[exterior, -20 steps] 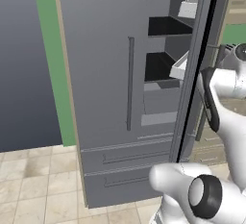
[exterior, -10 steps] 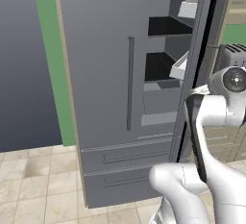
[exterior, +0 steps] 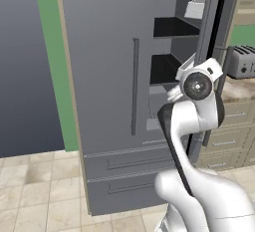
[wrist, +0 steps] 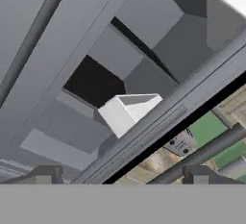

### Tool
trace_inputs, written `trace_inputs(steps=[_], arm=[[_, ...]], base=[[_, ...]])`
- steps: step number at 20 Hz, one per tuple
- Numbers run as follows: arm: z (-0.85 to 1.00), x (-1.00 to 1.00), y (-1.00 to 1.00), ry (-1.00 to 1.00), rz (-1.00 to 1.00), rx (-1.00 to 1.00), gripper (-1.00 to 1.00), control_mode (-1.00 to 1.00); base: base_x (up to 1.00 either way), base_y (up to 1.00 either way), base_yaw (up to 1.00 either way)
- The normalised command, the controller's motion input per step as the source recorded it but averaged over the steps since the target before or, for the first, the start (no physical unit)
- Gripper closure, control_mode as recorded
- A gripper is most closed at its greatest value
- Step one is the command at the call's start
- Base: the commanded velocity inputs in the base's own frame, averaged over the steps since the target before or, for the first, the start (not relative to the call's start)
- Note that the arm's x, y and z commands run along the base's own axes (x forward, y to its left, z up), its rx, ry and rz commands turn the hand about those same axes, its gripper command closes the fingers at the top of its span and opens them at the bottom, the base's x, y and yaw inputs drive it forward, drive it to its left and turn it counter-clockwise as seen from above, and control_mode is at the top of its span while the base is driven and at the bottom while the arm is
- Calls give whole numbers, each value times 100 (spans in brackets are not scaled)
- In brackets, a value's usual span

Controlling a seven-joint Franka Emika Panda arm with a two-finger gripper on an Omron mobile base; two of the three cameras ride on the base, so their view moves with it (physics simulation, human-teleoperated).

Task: Open the fridge, grab two sodas, and place both sodas inside the bowl with ice on the dining counter.

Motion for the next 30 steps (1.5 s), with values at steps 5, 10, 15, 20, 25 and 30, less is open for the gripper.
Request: trace_inputs(steps=[5, 10, 15, 20, 25, 30], arm=[[39, 46, 35, 0, 6, -20, -100, -100], [10, 54, 1, 9, -2, -15, -100, -100], [0, 60, -1, 9, -5, -8, -100, -100], [0, 58, -23, 10, -5, -5, -100, -100], [0, 42, -43, 8, -6, -2, -100, -100], [-2, 34, -52, 8, -6, -1, -100, -100]], base=[[0, 0, 0], [0, 0, 0], [0, 0, 0], [0, 0, 0], [0, 0, 0], [0, 0, 0]])
